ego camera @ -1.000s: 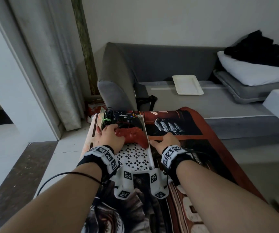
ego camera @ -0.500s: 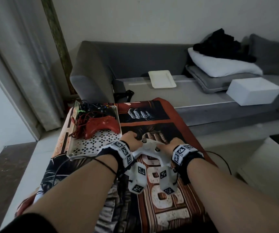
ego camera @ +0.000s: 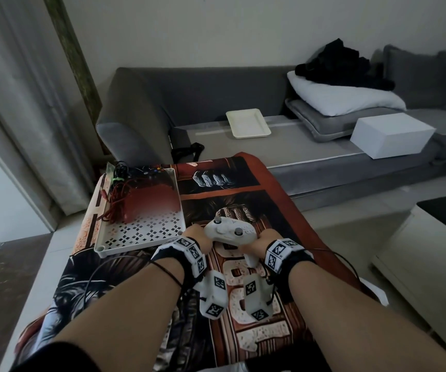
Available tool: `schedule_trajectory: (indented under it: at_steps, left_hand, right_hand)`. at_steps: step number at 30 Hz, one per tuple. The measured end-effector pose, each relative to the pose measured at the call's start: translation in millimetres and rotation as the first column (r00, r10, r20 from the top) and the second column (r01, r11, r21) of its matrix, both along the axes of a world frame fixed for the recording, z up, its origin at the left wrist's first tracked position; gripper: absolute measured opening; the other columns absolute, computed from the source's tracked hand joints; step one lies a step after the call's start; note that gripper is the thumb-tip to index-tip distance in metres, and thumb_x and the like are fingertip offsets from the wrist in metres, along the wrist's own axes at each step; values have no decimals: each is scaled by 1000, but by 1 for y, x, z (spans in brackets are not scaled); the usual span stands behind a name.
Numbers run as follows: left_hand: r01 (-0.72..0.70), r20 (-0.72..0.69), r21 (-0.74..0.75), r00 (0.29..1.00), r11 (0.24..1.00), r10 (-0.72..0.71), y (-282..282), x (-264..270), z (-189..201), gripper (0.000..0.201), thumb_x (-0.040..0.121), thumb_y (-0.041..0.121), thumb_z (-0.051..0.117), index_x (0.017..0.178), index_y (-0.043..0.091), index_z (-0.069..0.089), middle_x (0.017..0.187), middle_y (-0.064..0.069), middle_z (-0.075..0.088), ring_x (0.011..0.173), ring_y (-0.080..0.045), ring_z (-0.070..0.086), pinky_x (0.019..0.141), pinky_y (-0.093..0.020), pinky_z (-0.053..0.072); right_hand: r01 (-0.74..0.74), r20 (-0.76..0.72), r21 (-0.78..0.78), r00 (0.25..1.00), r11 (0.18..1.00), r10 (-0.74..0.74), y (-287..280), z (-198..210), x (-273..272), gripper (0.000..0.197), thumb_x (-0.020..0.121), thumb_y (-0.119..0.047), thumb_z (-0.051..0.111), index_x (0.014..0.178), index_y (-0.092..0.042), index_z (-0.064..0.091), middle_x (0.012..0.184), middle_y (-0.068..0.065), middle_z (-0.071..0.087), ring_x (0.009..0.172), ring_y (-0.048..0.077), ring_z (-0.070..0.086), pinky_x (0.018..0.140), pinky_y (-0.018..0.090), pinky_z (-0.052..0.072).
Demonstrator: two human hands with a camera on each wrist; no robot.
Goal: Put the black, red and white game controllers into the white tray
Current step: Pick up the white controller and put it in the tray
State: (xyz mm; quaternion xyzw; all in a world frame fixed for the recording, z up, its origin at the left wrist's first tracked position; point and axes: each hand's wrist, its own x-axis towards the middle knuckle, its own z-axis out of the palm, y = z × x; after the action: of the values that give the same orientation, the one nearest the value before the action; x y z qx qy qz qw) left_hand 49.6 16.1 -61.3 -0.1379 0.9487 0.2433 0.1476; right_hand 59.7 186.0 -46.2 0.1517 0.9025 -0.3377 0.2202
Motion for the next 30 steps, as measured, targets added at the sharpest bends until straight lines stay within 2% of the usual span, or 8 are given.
schedule_trajectory:
  at_steps: [3, 10, 14, 18, 21, 24, 28, 30]
  left_hand:
    - [10, -24, 0, 1000, 1000, -10, -3, 0, -1, 41, 94, 27, 47, 123, 1, 59, 127, -17, 62, 119, -31, 58, 97, -33, 44]
    - [58, -55, -21, 997, 998, -59, -12, 0, 0, 37, 89, 22, 54, 117, 2, 65, 119, -17, 67, 111, -31, 62, 90, -31, 47]
    - [61, -122, -19, 991, 998, -63, -16, -1, 4, 36, 87, 21, 57, 116, 4, 67, 117, -15, 69, 109, -30, 63, 89, -31, 48]
    - [46, -144, 8, 989, 999, -44, -24, 1, 9, 32, 84, 16, 58, 111, 2, 69, 107, -16, 70, 105, -31, 65, 80, -30, 47]
    - [37, -158, 48, 987, 998, -29, -34, 6, 16, 29, 84, 16, 58, 105, 0, 70, 89, -13, 65, 97, -31, 66, 68, -26, 41]
    - [27, -173, 80, 985, 996, -13, -49, 10, 21, 29, 84, 20, 59, 100, -2, 71, 81, -11, 62, 82, -30, 62, 64, -26, 39]
    - [6, -179, 100, 984, 995, 12, -71, 14, 26, 25, 81, 18, 65, 95, -1, 71, 82, -16, 64, 80, -28, 63, 55, -23, 37]
    - [-6, -177, 117, 984, 993, 27, -82, 16, 29, 25, 83, 21, 65, 96, 2, 71, 86, -15, 66, 80, -24, 59, 60, -24, 39]
  right_hand:
    - [17, -3, 20, 1000, 1000, -17, -3, -3, -2, 44, 64, -37, 77, 98, -12, 66, 84, 3, 63, 88, 24, 64, 84, 30, 53]
    - [26, -7, 37, 1000, 999, -25, -5, -1, -5, 41, 63, -33, 77, 94, -10, 64, 72, 2, 60, 84, 23, 67, 82, 30, 55]
    - [49, -25, 38, 999, 998, -48, -9, 4, -8, 43, 67, -24, 75, 104, -6, 66, 89, 7, 67, 86, 24, 66, 81, 30, 55]
    - [55, -55, 80, 997, 995, -50, -18, 13, -10, 47, 70, -28, 77, 110, -6, 65, 110, 10, 70, 101, 25, 67, 87, 29, 53]
    - [27, -78, 86, 997, 996, -21, -29, 19, -11, 48, 67, -31, 76, 108, -7, 67, 105, 10, 70, 99, 25, 68, 89, 30, 54]
    - [10, -109, 117, 994, 993, 3, -44, 26, -11, 37, 65, -31, 75, 95, -11, 67, 87, 5, 66, 92, 24, 69, 86, 32, 56]
    - [-43, -127, 115, 990, 992, 58, -67, 32, -13, 41, 60, -32, 77, 96, -15, 67, 98, 6, 71, 93, 25, 69, 89, 36, 56]
    - [-79, -140, 127, 985, 989, 97, -77, 32, -16, 52, 54, -37, 77, 100, -15, 69, 99, 6, 72, 93, 25, 70, 89, 37, 56]
